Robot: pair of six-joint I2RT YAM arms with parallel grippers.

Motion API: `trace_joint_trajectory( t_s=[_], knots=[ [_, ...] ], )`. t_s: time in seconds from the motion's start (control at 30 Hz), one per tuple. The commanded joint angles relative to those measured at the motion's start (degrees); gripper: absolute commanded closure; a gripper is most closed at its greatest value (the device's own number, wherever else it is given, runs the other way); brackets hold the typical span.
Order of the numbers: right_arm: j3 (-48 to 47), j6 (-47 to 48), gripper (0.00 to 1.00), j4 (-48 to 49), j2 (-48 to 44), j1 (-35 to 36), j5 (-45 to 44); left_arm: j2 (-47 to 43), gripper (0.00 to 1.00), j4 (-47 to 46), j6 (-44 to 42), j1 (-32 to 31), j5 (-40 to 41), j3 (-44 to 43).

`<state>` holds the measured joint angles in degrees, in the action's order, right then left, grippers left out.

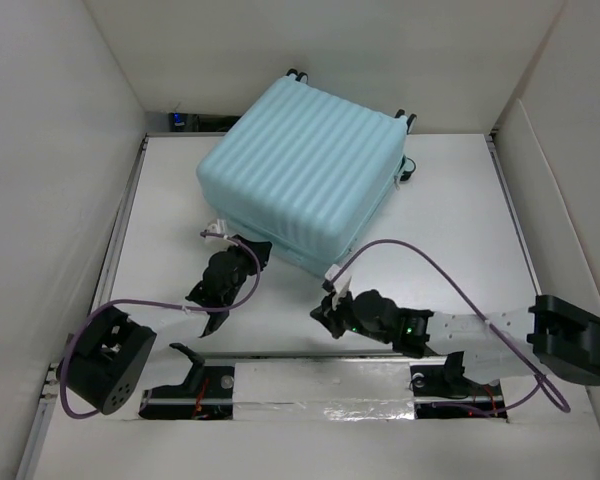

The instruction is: Pack the luggage

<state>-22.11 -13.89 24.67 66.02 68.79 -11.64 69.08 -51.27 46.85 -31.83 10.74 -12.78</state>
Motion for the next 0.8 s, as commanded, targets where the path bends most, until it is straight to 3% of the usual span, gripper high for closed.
trace_joint_trajectory(
  t_s=[0.0, 0.1, 0.13, 0.23, 0.3, 0.4, 0.43, 0.47, 0.53, 0.7, 0.77],
  knots=[
    [-7.76, -2.02, 1.00, 0.11, 5.33, 3.09, -1.37, 2.11, 1.00, -1.99, 0.52, -0.68, -2.92, -2.25],
    [-14.51, -1.32, 1.00, 0.56, 12.72, 5.90, -1.71, 1.68, 1.00, -2.17, 0.70, -0.68, -3.27, -1.90],
    [-16.11, -0.97, 1.00, -0.83, 14.65, 6.70, -6.51, 1.06, 1.00, -1.91, 0.52, -0.68, -3.10, -1.73],
    [-16.57, -3.24, 1.00, -4.44, 13.44, 7.41, -14.69, -1.22, 1.00, -0.33, -0.09, -0.68, -1.87, -0.94],
    [-14.20, -3.86, 1.00, -5.59, 8.62, 3.92, -16.22, -2.01, 1.00, 0.46, -0.35, -0.68, -1.78, -0.67],
    [-6.65, -3.78, 0.92, -4.64, -1.02, -4.94, -12.90, -2.28, 1.00, 0.20, -0.44, -0.68, -2.39, -0.41],
    [-2.80, -2.47, 0.84, -2.36, -3.68, -7.51, -7.84, -2.11, 1.00, -0.06, -0.36, -0.68, -3.00, -0.23],
    [-1.46, -1.59, 0.70, -1.82, -5.97, -9.71, -5.44, -2.02, 1.00, -0.32, -0.27, -0.68, -3.18, -0.06],
    [0.13, 0.08, 0.59, -2.51, -11.07, -14.62, -2.18, -2.02, 1.00, -0.41, -0.36, -0.68, -3.53, 0.12],
    [2.16, 4.48, 0.56, -1.82, -12.85, -24.39, 5.21, -2.02, 1.00, -0.15, -0.71, -0.68, -3.89, -0.14],
    [2.33, 6.49, 0.52, 0.81, -10.75, -29.91, 13.01, -1.84, 1.00, -0.24, -0.88, -0.68, -4.15, -0.23]
  ],
)
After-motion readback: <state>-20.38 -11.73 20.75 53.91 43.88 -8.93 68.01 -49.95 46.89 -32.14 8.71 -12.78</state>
